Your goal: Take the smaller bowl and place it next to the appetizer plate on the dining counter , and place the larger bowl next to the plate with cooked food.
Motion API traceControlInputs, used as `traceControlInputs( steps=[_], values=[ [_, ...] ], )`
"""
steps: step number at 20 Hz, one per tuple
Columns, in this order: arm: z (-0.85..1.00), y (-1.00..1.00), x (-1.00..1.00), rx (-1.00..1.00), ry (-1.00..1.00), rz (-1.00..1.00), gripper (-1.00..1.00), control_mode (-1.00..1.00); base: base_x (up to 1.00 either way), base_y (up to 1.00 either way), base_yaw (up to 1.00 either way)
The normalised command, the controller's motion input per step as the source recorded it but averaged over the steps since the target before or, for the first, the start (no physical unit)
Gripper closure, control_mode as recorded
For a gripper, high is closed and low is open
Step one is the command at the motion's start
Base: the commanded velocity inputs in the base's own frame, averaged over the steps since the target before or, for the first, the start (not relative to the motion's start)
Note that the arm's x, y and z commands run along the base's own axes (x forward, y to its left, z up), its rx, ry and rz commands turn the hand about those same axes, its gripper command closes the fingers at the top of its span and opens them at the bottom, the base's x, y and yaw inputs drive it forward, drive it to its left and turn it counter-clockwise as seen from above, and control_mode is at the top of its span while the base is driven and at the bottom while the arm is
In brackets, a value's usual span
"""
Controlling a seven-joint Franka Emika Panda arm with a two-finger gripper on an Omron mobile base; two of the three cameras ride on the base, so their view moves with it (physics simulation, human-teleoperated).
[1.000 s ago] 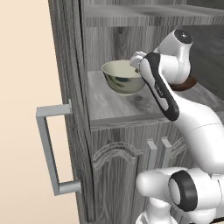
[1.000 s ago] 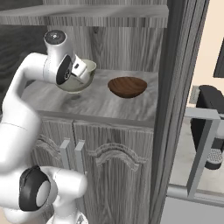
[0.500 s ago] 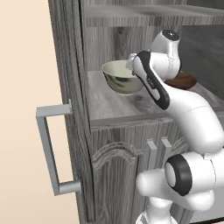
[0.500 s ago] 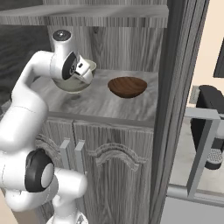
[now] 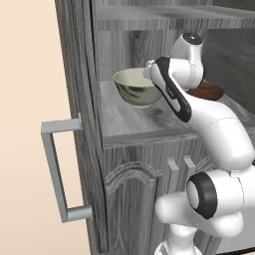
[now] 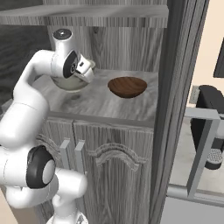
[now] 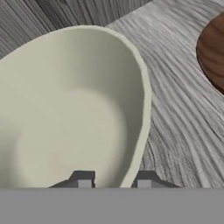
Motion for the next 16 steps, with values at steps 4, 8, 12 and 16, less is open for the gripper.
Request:
traceControlInputs(
  steps=[4, 8, 12, 16],
  values=[
    [-0.11, 0.0, -0.9, 0.0, -0.04, 0.0, 1.0, -1.0, 0.0, 0.0, 0.0],
    [0.0, -0.05, -1.0, 0.0, -0.21, 0.01, 1.0, -1.0, 0.0, 0.0, 0.0],
    [0.0, -0.34, -1.0, 0.03, -0.28, 0.1, 1.0, -1.0, 0.0, 0.0, 0.0],
    [0.07, -0.31, -1.0, 0.13, -0.29, 0.17, 1.0, -1.0, 0.0, 0.0, 0.0]
  ],
)
